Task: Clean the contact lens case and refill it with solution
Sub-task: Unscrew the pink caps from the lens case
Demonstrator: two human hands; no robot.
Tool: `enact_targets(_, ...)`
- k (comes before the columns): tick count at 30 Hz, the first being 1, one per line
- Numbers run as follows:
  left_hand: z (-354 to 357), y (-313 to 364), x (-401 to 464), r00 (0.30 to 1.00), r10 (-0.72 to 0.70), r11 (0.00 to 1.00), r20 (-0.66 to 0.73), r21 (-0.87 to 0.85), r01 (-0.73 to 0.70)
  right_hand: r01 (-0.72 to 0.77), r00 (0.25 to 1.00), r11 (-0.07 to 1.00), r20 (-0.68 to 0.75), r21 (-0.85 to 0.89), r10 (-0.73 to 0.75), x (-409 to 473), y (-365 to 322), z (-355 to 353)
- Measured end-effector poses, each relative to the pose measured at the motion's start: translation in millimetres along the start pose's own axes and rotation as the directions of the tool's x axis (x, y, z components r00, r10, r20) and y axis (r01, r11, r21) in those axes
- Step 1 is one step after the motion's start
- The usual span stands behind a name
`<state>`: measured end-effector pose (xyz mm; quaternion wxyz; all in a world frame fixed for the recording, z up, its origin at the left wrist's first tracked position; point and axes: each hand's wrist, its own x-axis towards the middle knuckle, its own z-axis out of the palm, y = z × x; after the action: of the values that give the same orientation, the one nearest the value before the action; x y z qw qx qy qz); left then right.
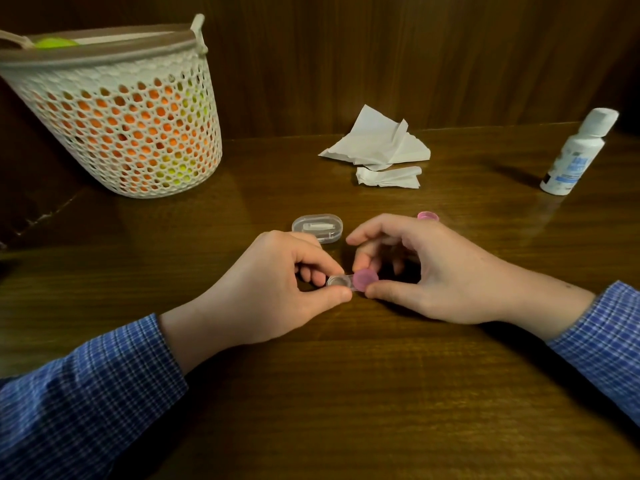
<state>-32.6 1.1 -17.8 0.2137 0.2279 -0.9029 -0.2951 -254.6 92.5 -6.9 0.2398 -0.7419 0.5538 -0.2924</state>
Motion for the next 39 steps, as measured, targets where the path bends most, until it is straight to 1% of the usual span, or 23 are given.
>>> enact_targets(2, 0.1, 0.6, 0.0, 1.000, -0.001, 1.000, 0.000, -0.001, 0.001, -0.008, 1.000, 1.000, -0.002, 0.003, 0.008, -0.6, -0.2, 0.2)
enact_targets(6, -0.2, 0.7, 0.2, 1.000, 0.003, 1.000, -0.007, 0.007, -0.003, -0.019, 0.998, 0.998, -0.066, -0.053, 0.016, -1.1, 0.4, 5.6)
enact_targets(8, 0.0, 0.8, 0.4, 1.000, 0.002, 1.000, -0.001, 0.007, -0.002, -0.028, 0.997, 0.999, -0.080, -0.041, 0.025, 0.2, 0.7, 6.7)
enact_targets(14, 0.2, 1.3, 0.2, 1.000, -0.010, 1.000, 0.004, -0.015, 0.010, -0.002, 1.000, 1.000, -0.031, 0.014, 0.002, 2.2, -0.7, 3.6)
enact_targets(19, -0.2, 2.1, 0.1, 1.000, -0.018, 1.000, 0.006, -0.023, 0.018, 0.004, 0.999, 1.000, -0.032, 0.017, -0.003, 1.7, 0.9, 3.9)
enact_targets(23, -1.1, 1.9, 0.0, 1.000, -0.018, 1.000, 0.012, -0.016, 0.018, 0.004, 0.995, 0.999, -0.095, -0.040, -0.008, 2.1, 2.3, 8.0)
enact_targets(25, -1.1, 1.9, 0.0, 1.000, -0.017, 1.000, 0.010, -0.012, 0.017, -0.009, 0.994, 0.999, -0.112, -0.032, 0.005, 2.6, 3.1, 8.4)
enact_targets(30, -1.2, 2.4, 0.3, 0.999, -0.026, 0.999, 0.020, -0.025, 0.027, -0.003, 0.998, 0.999, -0.066, 0.036, 0.006, 2.8, 3.9, 5.2)
enact_targets(36, -1.1, 3.4, 0.1, 1.000, -0.024, 1.000, 0.016, -0.018, 0.024, 0.002, 1.000, 1.000, -0.029, 0.028, -0.001, 3.0, 0.5, 1.1)
enact_targets(39, -1.2, 3.5, -0.3, 0.999, -0.030, 0.999, 0.017, -0.027, 0.031, 0.005, 0.999, 1.000, -0.038, 0.014, -0.005, 2.1, 1.0, 1.9)
